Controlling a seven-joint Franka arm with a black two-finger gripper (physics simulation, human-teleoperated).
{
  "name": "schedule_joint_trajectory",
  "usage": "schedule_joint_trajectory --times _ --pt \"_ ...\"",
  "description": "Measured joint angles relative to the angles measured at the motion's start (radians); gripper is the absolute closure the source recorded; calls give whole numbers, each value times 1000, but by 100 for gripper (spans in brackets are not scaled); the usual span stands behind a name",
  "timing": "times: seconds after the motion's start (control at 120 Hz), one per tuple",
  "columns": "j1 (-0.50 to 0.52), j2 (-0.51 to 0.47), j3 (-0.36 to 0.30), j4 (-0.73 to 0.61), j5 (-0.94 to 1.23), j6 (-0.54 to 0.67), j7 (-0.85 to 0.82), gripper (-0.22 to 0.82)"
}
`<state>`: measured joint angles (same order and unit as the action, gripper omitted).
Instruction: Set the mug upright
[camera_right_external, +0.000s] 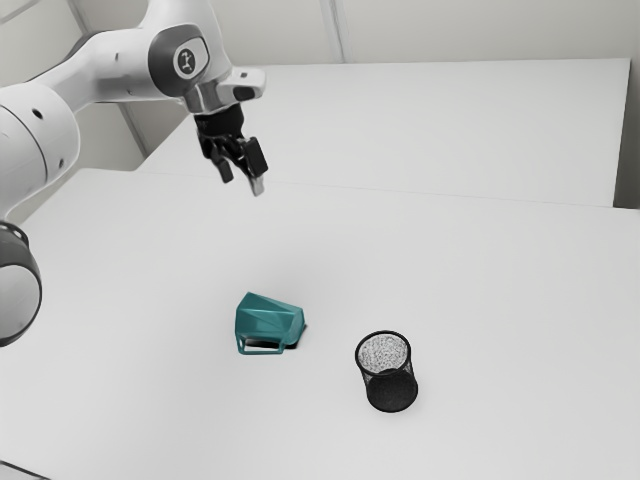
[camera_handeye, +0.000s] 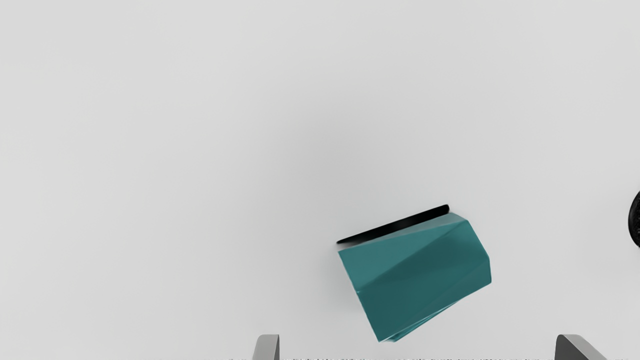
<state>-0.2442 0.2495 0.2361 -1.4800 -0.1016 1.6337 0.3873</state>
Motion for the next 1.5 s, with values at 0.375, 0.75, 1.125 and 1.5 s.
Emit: schedule_joint_trajectory --times 0.375,0.75,1.125,1.5 --pt "25 -289 43 -406 -61 62 -91 0" --pt "45 -404 139 -757 -138 255 -55 0" --pt "41 -348 143 -857 -286 529 120 0" --pt "43 -309 143 -904 -497 641 311 0"
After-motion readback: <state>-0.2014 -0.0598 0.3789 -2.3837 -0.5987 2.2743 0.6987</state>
